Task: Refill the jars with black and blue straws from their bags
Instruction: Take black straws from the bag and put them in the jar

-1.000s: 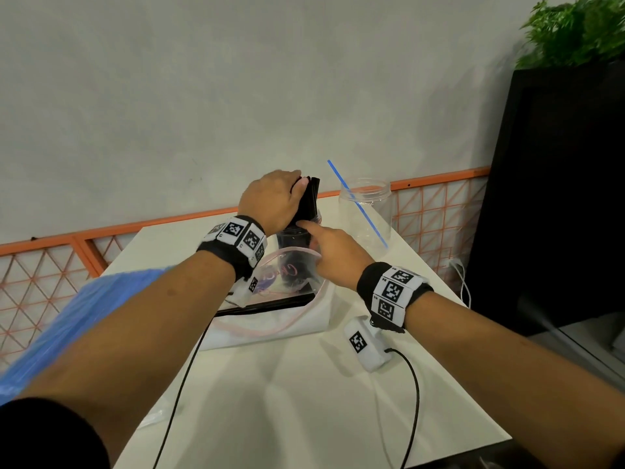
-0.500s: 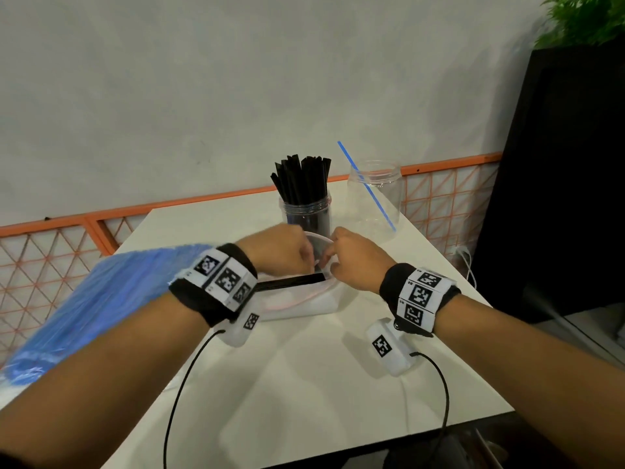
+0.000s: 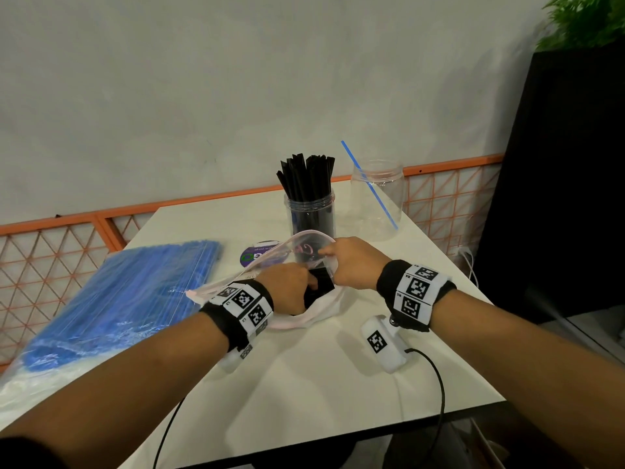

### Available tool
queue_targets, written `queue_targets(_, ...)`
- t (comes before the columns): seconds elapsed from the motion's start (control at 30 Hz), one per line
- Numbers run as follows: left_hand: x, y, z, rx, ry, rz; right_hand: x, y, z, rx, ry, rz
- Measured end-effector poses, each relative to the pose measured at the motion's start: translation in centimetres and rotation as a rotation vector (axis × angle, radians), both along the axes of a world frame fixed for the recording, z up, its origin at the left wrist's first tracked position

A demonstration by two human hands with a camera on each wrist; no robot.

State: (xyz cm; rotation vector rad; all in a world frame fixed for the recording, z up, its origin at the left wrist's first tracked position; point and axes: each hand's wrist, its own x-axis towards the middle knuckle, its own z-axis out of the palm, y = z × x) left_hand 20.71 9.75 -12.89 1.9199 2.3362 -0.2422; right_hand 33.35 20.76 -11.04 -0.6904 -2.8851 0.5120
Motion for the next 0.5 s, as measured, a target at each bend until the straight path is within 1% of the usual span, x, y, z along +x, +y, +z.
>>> queue_targets(0.1,-0.1,0.0,-0.2,0.027,0.01,-0.004,0.2,0.0,-0.2,-0.013,0.027,0.014)
queue_targets(0.27,-0.4,-0.2,-0.6,0.135,-0.007,0.012,0.6,0.2,-0.3,-0.04,0.083,0.035)
queue_targets(0.37,-0.9,-0.3,-0.7,0.184,-0.041,0.032,0.7,0.5,-0.4,-0.067,0.089,0.025)
queue_targets(0.5,-2.2,-0.3,-0.3,0.305,-0.09,0.018,0.8,0.8,-0.3,-0.089,0.097,0.016)
